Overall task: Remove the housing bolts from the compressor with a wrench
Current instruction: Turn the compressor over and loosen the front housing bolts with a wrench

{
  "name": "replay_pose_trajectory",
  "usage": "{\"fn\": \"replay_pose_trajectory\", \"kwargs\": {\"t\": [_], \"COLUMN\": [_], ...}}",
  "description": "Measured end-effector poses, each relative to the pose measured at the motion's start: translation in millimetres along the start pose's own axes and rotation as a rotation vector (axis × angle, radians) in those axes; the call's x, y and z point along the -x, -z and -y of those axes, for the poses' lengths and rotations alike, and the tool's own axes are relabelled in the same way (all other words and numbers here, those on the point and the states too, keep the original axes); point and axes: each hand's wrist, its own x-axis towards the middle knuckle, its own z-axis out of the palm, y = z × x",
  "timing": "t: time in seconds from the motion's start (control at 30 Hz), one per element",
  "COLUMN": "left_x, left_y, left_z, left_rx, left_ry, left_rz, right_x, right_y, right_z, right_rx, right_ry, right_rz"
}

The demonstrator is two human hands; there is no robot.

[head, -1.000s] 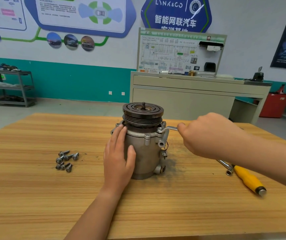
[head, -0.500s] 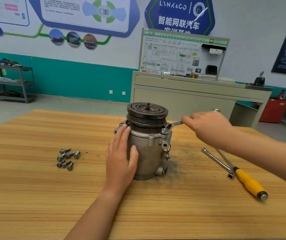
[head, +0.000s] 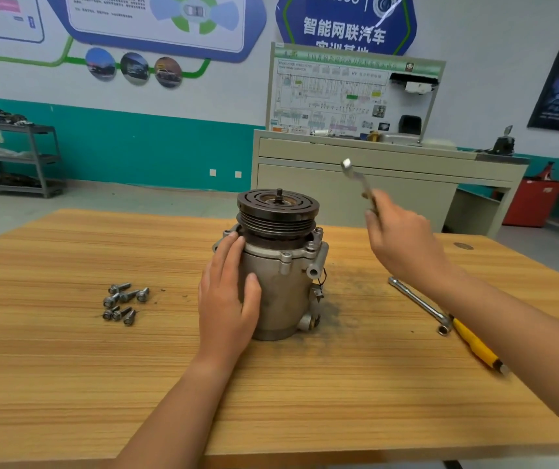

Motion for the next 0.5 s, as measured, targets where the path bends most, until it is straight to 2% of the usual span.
{"fn": "replay_pose_trajectory", "kwargs": {"t": [0.07,0.23,0.5], "left_x": [0,0,-1], "left_y": [1,3,3], "left_z": [-1,-3,-3], "left_rx": [-0.001,-0.002,-0.004], "left_ry": [-0.001,0.001,-0.006], "left_rz": [0.005,0.014,0.02], "right_x": [13,36,29], "right_y": [16,40,50], "right_z": [4,19,57], "right_rx": [-0.055,0.201,0.487], "right_ry": [-0.03,0.002,0.053], "right_rz": [0.067,0.315,0.439]}}
